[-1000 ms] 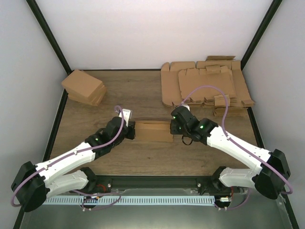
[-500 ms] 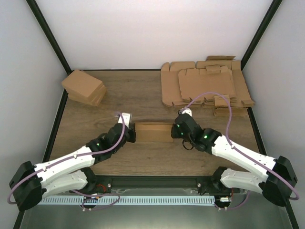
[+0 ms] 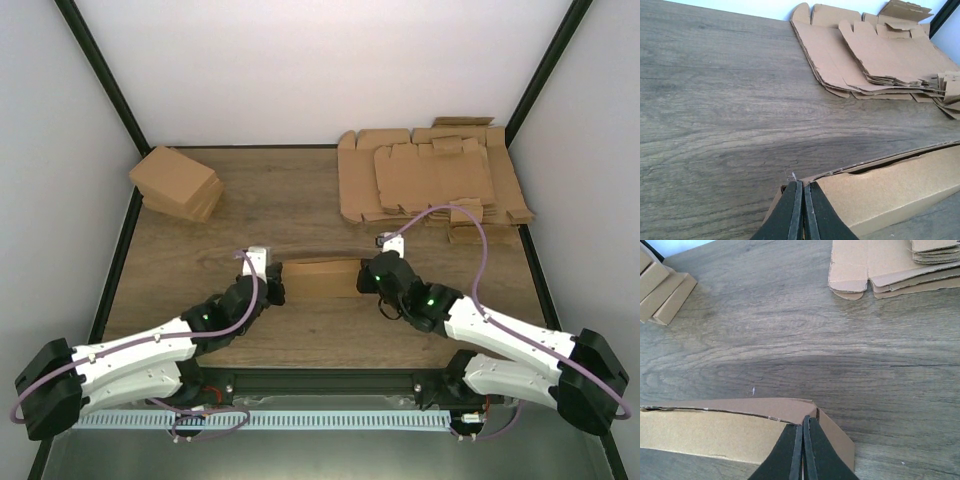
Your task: Fold the paper box
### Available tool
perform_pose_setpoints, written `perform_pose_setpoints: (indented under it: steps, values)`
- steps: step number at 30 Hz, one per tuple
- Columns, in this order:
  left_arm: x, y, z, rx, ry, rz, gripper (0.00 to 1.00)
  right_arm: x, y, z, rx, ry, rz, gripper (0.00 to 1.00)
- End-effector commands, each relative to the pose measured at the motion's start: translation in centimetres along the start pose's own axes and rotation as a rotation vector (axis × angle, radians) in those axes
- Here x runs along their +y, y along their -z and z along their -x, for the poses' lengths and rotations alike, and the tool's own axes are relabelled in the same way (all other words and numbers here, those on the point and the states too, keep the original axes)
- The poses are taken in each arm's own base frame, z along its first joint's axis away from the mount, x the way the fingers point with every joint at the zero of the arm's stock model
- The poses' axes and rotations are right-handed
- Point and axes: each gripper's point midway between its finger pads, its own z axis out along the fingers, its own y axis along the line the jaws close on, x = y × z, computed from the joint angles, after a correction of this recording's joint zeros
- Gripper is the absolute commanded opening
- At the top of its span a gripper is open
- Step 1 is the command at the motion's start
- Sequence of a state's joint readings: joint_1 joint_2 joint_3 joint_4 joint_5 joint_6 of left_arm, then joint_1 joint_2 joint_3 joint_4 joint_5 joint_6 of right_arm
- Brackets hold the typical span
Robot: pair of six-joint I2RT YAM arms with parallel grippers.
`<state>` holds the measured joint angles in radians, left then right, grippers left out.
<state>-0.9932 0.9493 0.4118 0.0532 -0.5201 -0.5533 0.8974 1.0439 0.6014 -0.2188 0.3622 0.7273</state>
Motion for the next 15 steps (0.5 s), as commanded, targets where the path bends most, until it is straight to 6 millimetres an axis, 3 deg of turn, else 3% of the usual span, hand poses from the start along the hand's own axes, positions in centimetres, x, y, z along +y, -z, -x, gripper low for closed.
perform_pose_setpoints:
  steps: [1, 8, 15]
  values:
    - [1.3, 0.1, -4.8, 0.138, -0.036, 0.015, 0.04, -4.4, -0.3, -9.9, 0.330, 0.079, -0.106, 0.01]
    - [0.4, 0.9, -2.6, 0.120, -0.022, -0.001, 0.05, -4.0, 0.2, -8.5, 0.289, 0.096, -0.093, 0.01]
    - [-0.7, 2.4, 0.7, 0.096, 0.041, -0.010, 0.24, -4.1, 0.3, -7.7, 0.264, 0.118, -0.106, 0.01]
